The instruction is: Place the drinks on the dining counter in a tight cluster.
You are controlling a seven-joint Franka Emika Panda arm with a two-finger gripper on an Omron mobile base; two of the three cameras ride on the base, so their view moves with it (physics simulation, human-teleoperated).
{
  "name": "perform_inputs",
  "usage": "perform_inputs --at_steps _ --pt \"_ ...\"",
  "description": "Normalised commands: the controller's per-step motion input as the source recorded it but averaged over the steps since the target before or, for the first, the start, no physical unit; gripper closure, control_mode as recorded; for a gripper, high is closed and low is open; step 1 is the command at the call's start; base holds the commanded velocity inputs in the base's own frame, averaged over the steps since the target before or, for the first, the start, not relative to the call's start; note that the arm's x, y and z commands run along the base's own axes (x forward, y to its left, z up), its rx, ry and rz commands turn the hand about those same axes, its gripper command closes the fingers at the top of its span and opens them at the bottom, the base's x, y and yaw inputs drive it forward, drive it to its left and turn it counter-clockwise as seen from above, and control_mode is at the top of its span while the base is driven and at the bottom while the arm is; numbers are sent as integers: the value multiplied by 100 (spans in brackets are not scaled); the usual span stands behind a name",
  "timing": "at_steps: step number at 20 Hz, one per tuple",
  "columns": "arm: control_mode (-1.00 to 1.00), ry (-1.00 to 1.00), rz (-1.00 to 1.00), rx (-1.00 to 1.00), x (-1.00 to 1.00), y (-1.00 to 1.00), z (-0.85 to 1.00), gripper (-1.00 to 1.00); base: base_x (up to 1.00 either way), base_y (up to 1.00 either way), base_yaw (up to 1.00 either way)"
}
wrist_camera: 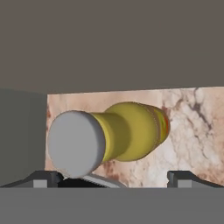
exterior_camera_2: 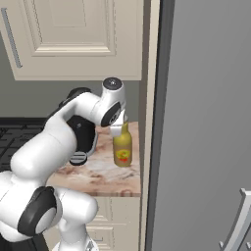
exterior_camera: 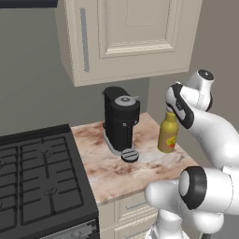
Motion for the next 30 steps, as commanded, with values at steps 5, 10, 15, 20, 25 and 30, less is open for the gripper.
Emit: perform_inputs --at_steps 5,10,15,20,25,30 --pt "-100 8 0 2 17 -4 -10 -100 0 0 0" --pt "-100 2 0 0 12 -6 -9 -100 0 0 0" --pt "-100 0 0 0 11 -3 -2 -100 0 0 0" --pt "-100 0 0 0 12 0 -1 -100 0 0 0" --pt "-100 0 0 0 13 0 -3 -100 0 0 0" --pt "-100 0 0 0 8 0 -6 -100 0 0 0"
